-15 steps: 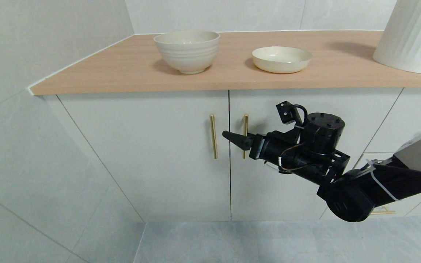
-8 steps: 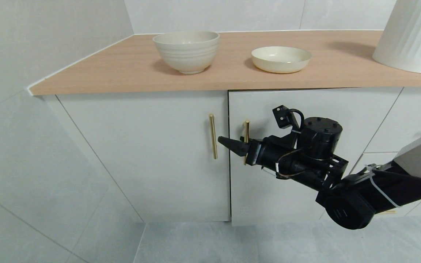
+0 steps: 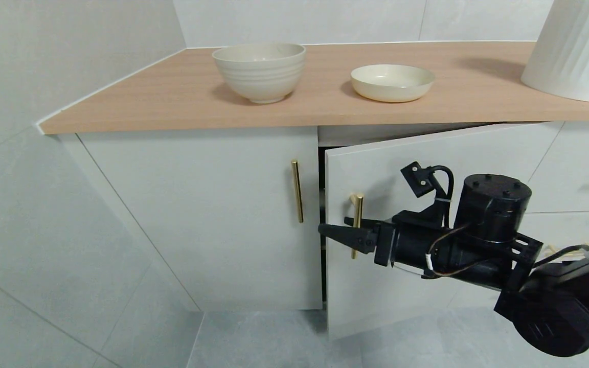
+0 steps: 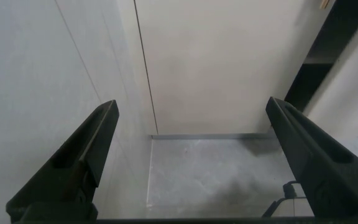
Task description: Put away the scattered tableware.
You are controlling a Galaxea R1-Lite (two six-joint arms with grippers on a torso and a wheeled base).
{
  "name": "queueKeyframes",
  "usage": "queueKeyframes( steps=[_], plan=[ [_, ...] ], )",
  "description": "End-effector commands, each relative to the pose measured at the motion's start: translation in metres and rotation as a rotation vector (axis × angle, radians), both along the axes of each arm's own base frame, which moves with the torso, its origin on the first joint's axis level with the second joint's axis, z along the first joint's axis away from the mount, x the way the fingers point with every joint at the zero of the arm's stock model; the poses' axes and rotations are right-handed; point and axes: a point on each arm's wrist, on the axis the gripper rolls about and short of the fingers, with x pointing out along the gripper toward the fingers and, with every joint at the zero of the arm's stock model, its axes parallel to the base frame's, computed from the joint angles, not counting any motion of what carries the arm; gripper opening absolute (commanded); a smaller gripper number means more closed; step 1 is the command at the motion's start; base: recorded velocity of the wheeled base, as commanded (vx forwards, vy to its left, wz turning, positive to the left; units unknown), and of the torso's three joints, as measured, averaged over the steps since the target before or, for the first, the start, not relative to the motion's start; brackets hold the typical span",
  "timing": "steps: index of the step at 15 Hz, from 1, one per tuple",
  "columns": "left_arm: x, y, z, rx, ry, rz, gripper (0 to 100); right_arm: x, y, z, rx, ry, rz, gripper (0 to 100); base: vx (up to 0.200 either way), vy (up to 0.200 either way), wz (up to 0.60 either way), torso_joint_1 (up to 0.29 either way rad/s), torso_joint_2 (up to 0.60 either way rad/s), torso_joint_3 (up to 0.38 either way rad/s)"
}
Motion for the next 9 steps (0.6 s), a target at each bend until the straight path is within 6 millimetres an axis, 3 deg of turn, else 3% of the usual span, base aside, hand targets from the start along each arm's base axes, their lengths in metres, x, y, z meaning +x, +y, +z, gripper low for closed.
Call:
queueKeyframes(
  steps=[1,9],
  plan=[
    [0.0,0.0,0.0,0.0,0.001,0.0,100,-0.015,-0.01,0.013,0.024,-0.031,0.041,100,0.0,0.0,0.0,0.0,0.0,0.0],
    [0.0,0.0,0.0,0.0,0.001,0.0,100,-0.034,-0.02,0.019,0.027,-0.04,0.066,100,0.0,0.0,0.0,0.0,0.0,0.0]
  ],
)
